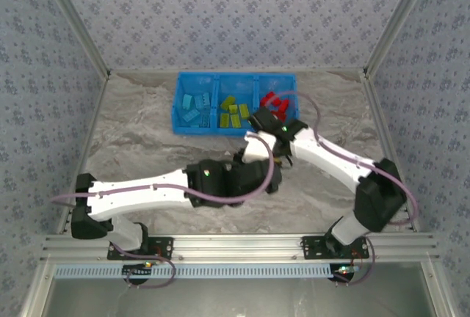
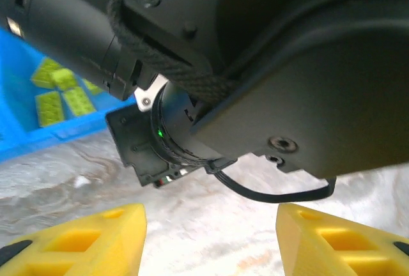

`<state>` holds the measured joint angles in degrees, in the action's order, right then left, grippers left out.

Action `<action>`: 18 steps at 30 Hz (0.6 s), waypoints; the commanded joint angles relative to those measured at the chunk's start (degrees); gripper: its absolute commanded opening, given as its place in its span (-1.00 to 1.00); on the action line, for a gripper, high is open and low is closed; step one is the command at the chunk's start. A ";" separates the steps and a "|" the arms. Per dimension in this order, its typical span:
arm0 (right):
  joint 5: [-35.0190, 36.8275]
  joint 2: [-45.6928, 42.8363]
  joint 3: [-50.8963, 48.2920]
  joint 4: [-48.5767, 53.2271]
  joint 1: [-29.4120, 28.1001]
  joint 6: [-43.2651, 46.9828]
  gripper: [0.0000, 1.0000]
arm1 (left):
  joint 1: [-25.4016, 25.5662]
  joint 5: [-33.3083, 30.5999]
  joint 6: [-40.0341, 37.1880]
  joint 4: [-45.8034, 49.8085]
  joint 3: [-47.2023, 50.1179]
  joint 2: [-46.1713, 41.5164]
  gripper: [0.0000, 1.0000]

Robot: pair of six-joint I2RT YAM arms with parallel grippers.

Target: Sort the legos into containers by color

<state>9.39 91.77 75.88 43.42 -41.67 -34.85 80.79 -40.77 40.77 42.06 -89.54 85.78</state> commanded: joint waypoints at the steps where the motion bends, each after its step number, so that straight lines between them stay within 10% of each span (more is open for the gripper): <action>1: 2.55 8.83 12.85 3.50 0.70 5.63 -0.36 | -5.73 3.00 -0.25 4.73 -1.61 -4.75 0.13; 10: 6.88 36.15 49.63 9.92 3.79 8.96 -0.37 | -24.79 14.03 -6.30 2.40 -1.48 -8.92 0.15; 18: 9.86 48.94 61.22 2.96 7.19 11.52 -0.37 | -33.88 20.72 -9.53 -2.65 -0.84 -6.74 0.14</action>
<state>16.82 137.97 133.47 47.94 -35.33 -25.80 47.83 -23.94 33.91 42.46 -89.58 78.04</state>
